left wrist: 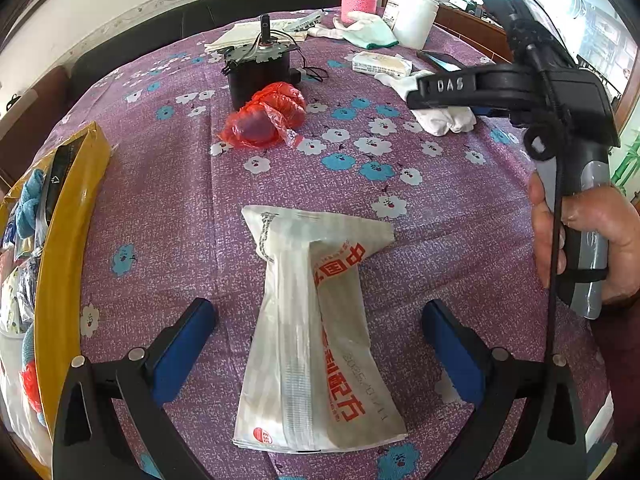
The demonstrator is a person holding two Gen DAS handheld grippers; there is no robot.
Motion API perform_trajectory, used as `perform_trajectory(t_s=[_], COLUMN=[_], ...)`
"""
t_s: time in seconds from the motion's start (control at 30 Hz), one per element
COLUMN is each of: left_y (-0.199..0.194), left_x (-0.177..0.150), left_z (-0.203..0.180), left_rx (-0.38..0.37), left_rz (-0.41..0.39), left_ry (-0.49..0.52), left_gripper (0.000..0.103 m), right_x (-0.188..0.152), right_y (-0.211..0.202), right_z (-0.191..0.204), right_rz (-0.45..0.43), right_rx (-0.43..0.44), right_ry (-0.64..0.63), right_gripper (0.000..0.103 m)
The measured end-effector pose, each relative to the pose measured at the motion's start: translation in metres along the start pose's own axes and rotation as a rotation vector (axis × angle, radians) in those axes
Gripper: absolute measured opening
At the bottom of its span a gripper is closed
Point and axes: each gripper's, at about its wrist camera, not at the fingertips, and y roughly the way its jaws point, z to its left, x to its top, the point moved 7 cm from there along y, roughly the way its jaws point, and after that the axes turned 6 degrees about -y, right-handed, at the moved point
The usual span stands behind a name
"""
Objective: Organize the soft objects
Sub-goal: 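Grasp the white cloth with right tool while left lowers onto the white printed bag, then lift and carry the printed bag with left tool while right carries the cloth to the box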
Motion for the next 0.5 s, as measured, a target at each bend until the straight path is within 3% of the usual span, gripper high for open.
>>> perform_trajectory(t_s=[0.1, 0.33, 0.37, 0.43, 0.5], left_y=[0.0, -0.001, -0.003, -0.009, -0.013], left_x=[0.0, 0.001, 0.002, 0.002, 0.0], left_z=[0.0, 0.004, 0.006, 0.007, 0.007], left_rx=[0.0, 0.019, 0.019, 0.014, 0.002], left_rz=[0.0, -0.01, -0.02, -0.056, -0.075], left_ry=[0.0, -0.025, -0.031, -0.033, -0.029], left_gripper=[0.103, 0.1, 0.095, 0.066, 0.051], right_x=[-0.005, -0.026, -0.028, -0.029, -0.03], right_y=[-0.006, -0.04, -0.042, -0.046, -0.047], right_z=[0.004, 0.006, 0.006, 0.002, -0.002], right_rz=[0.009, -0.006, -0.005, -0.01, -0.009], right_rx=[-0.009, 0.02, 0.02, 0.008, 0.008], right_ry=[-0.053, -0.084, -0.088, -0.082, -0.07], right_gripper=[0.031, 0.027, 0.027, 0.027, 0.027])
